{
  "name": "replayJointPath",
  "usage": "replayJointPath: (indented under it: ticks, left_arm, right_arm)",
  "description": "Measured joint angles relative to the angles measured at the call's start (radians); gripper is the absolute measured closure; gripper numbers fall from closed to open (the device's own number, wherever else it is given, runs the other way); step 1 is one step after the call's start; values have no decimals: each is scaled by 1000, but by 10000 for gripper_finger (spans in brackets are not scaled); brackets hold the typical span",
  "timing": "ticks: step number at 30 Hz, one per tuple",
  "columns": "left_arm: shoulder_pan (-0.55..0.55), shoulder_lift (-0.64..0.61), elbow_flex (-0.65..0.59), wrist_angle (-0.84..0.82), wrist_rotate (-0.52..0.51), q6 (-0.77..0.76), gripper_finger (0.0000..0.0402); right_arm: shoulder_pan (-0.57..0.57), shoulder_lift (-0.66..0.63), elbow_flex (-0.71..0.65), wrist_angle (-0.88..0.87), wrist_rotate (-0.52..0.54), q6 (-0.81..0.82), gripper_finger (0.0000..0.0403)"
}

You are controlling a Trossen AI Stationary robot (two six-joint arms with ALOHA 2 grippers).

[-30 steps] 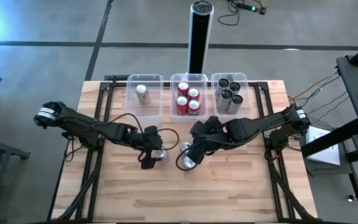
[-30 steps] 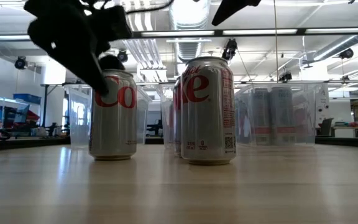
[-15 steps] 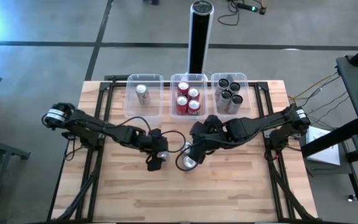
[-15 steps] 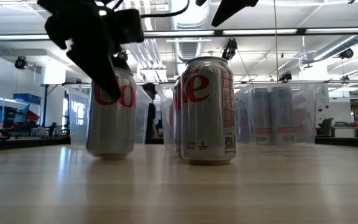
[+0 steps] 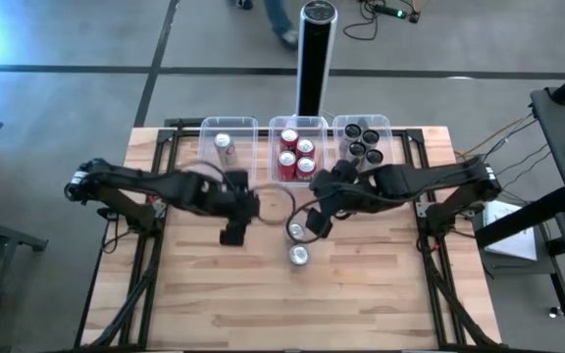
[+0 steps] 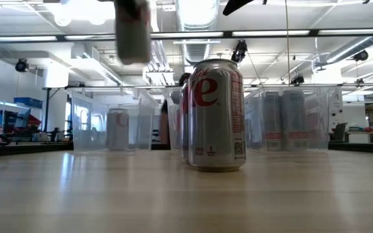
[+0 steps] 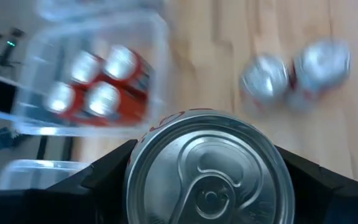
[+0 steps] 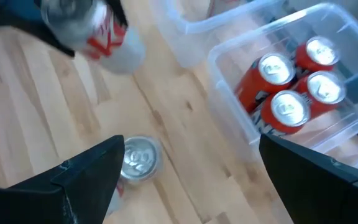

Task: Sort soda cans
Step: Put the red-silver soda can into the left white bin

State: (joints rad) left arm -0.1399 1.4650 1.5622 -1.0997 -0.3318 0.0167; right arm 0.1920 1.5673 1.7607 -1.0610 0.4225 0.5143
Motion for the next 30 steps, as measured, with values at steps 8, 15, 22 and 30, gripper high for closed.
replayJointPath:
  ticks: [8, 15, 22, 30]
  left_arm:
    - [259, -98, 119, -82, -3, 36, 122]
    - [524, -102, -72, -91, 20, 47, 122]
    - [562, -86, -279, 59, 31, -24, 122]
    - [617, -49, -424, 228, 30, -145, 122]
  right_arm:
    - [-1, 6, 0, 1, -1, -2, 35]
    - [-1, 18, 0, 1, -3, 18, 35]
    - [0, 18, -2, 0, -3, 51, 35]
    - [-5, 19, -2, 1, -3, 51, 35]
